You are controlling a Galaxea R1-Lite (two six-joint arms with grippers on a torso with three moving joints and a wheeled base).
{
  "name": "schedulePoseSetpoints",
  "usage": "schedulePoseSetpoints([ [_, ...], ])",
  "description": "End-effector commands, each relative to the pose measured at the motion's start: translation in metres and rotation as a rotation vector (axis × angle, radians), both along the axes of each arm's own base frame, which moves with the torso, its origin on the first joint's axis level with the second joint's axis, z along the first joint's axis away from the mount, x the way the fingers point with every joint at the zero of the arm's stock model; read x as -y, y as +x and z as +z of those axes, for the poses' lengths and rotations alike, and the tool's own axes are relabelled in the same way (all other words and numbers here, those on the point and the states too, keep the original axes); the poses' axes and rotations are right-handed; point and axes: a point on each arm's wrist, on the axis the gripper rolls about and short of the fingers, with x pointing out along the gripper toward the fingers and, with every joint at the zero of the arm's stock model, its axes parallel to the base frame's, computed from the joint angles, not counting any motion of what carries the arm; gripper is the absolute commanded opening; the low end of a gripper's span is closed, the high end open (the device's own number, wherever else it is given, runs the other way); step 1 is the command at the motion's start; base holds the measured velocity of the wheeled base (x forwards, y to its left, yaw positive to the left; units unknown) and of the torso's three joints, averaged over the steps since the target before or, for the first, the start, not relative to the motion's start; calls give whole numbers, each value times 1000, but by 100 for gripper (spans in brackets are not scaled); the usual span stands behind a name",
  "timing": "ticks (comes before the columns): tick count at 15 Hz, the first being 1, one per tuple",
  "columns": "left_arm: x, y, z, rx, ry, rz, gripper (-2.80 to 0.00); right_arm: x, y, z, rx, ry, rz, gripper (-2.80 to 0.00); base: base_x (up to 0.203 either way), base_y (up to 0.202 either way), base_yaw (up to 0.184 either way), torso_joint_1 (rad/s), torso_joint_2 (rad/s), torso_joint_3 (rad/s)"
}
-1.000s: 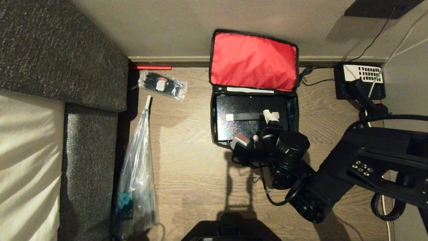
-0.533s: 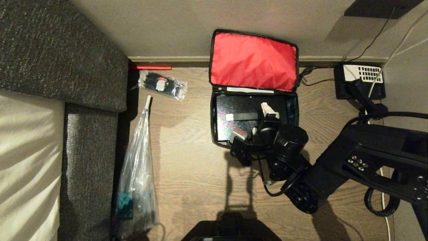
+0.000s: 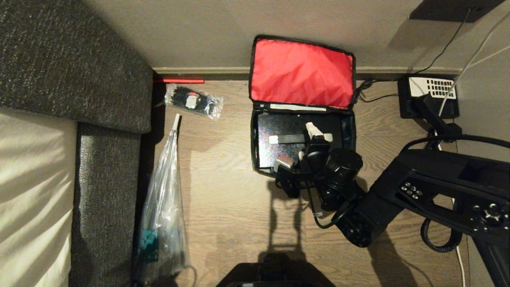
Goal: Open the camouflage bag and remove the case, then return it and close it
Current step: Grip the handle
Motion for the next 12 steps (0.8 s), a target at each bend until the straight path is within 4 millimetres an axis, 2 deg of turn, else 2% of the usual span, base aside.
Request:
schedulePoseSetpoints([
  [1,0,3,-11,-39,0,1,-280,3,4,-4,2,-15,-4,0,0,0,0,0,0,0],
  [12,0,3,-11,-41,0,-1,-280,-5,17,1,66,-65,19,0,0,0,0,0,0,0],
])
